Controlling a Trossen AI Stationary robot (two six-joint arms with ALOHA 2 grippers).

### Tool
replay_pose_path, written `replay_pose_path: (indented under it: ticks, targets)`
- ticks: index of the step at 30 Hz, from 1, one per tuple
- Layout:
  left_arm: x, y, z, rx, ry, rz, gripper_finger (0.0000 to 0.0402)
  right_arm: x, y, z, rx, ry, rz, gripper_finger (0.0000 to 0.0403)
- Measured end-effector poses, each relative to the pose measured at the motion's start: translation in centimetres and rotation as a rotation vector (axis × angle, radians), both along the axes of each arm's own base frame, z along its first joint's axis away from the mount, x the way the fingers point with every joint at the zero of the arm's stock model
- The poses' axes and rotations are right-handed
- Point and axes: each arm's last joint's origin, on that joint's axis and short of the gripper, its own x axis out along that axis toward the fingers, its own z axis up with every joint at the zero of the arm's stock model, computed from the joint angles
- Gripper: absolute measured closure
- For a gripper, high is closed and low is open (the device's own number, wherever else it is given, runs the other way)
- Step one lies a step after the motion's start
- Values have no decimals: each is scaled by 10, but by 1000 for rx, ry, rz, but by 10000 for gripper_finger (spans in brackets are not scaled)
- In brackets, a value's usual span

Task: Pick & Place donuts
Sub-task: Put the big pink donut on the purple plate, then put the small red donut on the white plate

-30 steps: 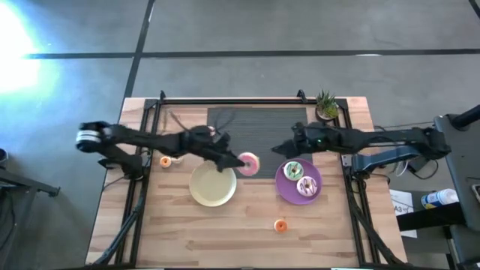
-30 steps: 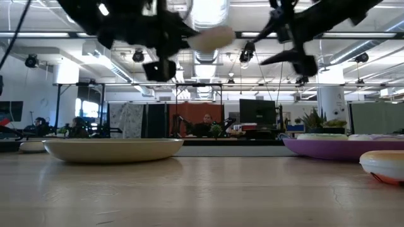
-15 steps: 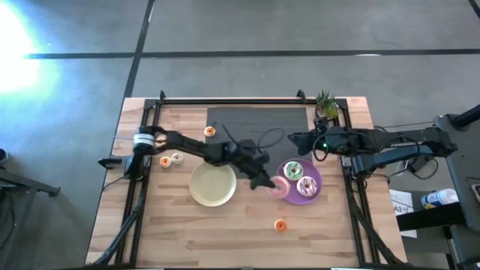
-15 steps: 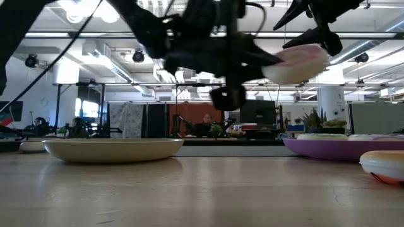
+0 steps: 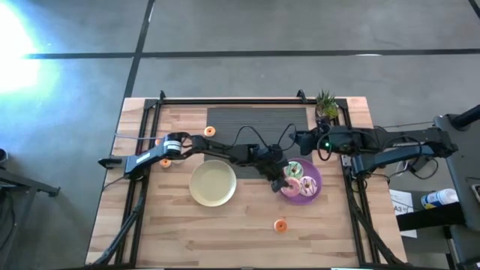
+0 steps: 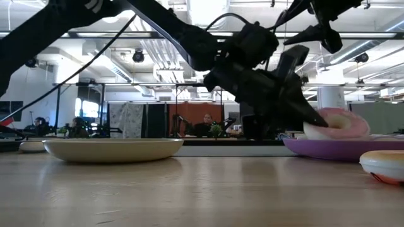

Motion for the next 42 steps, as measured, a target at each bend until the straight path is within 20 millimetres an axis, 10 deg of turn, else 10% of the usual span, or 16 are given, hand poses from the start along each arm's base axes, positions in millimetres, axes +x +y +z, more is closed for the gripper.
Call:
replay_pose_path:
  ticks: [13,32,42]
  targets:
    - [-5,4,-1,118,69,50,222,-15,-3,11,-97,-36,-56,188]
    - [-38,6,83,413,29,26,213,-33,-8,22,-216,-62,-186,188]
    - [-94,16,105,552,206,190,213,-33,-8,21,-237,-34,-193,188]
